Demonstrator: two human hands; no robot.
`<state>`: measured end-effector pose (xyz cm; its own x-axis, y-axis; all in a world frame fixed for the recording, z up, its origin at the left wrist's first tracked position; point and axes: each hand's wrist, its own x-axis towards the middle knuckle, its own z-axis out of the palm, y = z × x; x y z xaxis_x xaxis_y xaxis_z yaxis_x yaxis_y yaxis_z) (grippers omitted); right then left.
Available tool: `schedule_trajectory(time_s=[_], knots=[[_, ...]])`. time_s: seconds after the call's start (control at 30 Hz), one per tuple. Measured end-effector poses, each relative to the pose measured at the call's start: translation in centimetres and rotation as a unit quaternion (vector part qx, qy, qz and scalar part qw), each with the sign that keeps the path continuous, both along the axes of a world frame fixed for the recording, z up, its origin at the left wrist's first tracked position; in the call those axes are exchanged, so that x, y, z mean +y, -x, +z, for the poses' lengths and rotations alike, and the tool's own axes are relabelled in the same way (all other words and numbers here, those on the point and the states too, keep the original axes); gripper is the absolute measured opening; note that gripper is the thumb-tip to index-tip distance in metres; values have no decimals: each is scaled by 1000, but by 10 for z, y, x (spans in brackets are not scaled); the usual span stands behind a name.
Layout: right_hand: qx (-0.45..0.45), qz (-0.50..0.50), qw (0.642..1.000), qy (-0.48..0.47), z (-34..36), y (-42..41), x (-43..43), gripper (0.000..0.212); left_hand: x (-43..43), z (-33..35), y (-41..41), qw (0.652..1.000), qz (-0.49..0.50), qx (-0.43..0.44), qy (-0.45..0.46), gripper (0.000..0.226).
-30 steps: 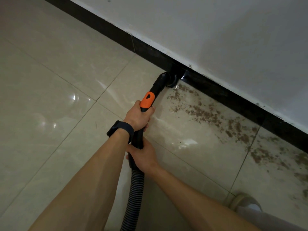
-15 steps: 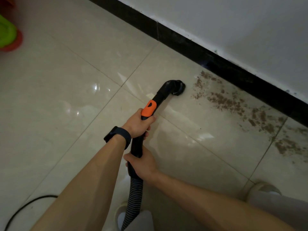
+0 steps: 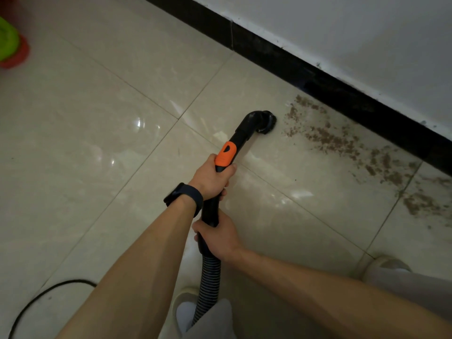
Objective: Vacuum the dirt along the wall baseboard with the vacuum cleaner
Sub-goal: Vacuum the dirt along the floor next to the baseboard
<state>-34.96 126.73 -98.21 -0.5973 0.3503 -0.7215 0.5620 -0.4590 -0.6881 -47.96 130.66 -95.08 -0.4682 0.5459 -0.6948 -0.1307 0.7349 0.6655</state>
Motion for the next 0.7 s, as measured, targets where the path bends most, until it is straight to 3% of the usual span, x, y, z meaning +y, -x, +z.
schedule_trajectory(time_s=[0.7], knots=[[-11, -89, 995, -44, -21, 5, 102, 20, 113, -14, -4, 999, -11, 44, -30, 30]])
